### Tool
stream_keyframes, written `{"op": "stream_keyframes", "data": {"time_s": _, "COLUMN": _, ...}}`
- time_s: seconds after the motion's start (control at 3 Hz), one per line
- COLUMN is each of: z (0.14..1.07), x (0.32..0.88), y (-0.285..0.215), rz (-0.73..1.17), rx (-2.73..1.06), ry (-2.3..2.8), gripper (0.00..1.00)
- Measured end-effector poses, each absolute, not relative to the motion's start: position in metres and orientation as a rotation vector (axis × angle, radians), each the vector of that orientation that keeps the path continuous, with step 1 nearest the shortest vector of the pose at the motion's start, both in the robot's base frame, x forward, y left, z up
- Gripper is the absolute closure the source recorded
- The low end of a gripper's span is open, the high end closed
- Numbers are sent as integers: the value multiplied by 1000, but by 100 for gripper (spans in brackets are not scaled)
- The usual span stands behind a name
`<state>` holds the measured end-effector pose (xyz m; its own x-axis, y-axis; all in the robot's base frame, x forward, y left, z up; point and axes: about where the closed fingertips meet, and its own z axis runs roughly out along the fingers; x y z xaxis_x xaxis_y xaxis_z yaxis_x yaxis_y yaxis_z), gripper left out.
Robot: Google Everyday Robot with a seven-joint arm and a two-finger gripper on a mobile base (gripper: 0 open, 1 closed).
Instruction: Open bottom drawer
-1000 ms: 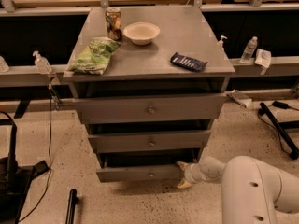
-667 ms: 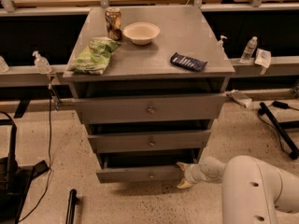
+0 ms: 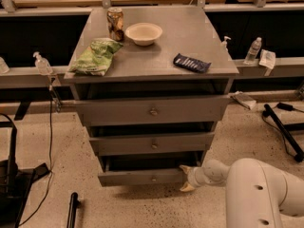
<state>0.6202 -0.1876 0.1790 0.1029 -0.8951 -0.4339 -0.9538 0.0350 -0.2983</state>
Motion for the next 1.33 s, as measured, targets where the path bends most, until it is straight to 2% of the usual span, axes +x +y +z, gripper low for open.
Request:
{"op": "stream_keyframes", "data": {"time_s": 0.33, "z": 179, "x": 620, "y": -188, "rz": 148, "rx": -1868, "ry": 1800, "gripper": 41}}
{"op": "stream_keyframes", "data": {"time_s": 0.67, "z": 179, "x": 620, "y": -188, "rz": 148, "rx": -1868, "ry": 1800, "gripper": 22}}
{"op": "stream_keyframes", "data": {"time_s": 1.0, "z": 179, "x": 620, "y": -188, "rz": 148, "rx": -1868, "ry": 1800, "gripper": 9}}
{"op": "stream_keyframes", "data": {"time_s": 1.33, "z": 202, "x": 616, "y": -173, "rz": 175, "rx": -1868, "ry": 1725, "gripper": 1}}
